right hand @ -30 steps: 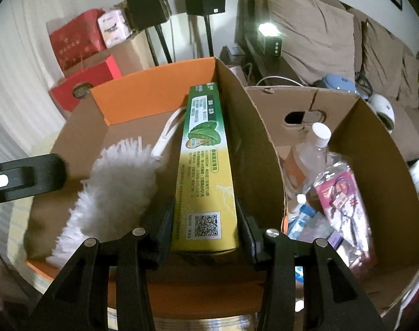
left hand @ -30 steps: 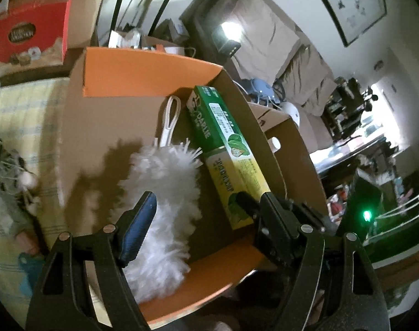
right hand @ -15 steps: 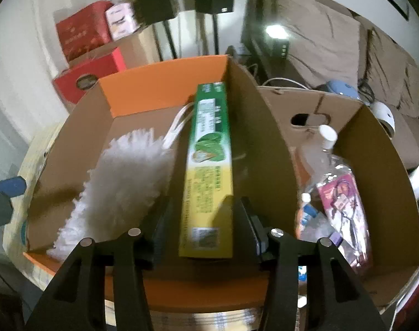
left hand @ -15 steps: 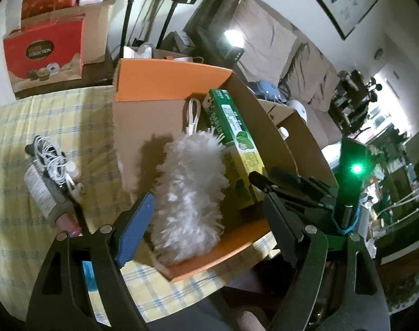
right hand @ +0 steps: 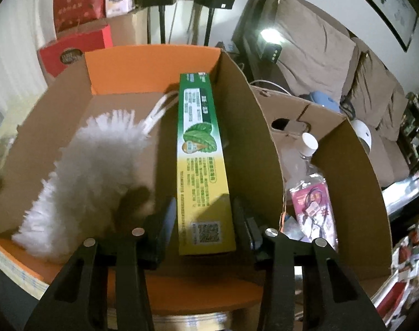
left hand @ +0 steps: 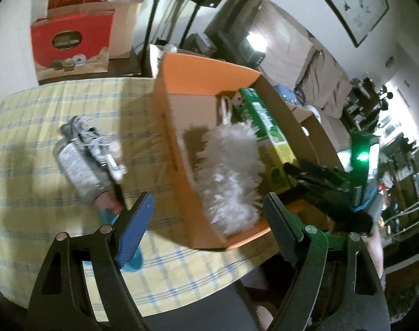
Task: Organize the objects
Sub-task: 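Open the left gripper and withdraw it from the box, then grasp the blue funnel with the left gripper while the right gripper approaches the bottle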
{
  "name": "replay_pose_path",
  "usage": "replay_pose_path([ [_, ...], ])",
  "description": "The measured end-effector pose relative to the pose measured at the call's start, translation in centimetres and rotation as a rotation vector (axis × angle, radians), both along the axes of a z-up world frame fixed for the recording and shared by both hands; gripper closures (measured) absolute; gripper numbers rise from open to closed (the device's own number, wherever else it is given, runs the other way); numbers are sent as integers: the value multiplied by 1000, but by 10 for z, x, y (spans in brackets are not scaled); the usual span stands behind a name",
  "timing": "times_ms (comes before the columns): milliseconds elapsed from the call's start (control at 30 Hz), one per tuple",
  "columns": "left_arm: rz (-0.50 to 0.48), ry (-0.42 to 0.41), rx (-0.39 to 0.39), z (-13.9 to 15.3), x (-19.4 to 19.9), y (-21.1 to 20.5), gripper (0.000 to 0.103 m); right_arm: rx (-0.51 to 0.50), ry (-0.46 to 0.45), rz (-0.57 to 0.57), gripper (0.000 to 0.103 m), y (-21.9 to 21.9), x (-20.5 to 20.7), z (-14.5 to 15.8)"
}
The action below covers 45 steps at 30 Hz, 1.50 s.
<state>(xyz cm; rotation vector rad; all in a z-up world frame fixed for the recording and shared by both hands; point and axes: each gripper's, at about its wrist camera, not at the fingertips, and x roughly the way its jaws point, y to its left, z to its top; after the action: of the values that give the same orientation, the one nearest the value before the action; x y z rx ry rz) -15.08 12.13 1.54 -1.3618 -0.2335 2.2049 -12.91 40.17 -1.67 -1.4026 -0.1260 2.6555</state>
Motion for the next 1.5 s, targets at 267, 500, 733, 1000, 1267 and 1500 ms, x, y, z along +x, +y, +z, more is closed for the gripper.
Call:
replay_pose_path([
  [267,115,23,-51,-3,4,-51,10,-174,100,54,43,-20,16,33],
  [500,208,49,-114,-6,9,-93,2,-262,140,161,19,-69,20,54],
  [733,237,51,-141,-14,18,-117,2,-342,140,251,16,-109,25,63],
  [1000,178,100,-182,-25,35,-125,2,-382,122,330,16,-151,35,61],
  [1267,69,164,-215,-49,46,-113,2,-407,101,364,16,-172,31,58],
  [1500,-10,202,-191,-65,46,-100,2,-419,78,379,16,-183,13,60],
])
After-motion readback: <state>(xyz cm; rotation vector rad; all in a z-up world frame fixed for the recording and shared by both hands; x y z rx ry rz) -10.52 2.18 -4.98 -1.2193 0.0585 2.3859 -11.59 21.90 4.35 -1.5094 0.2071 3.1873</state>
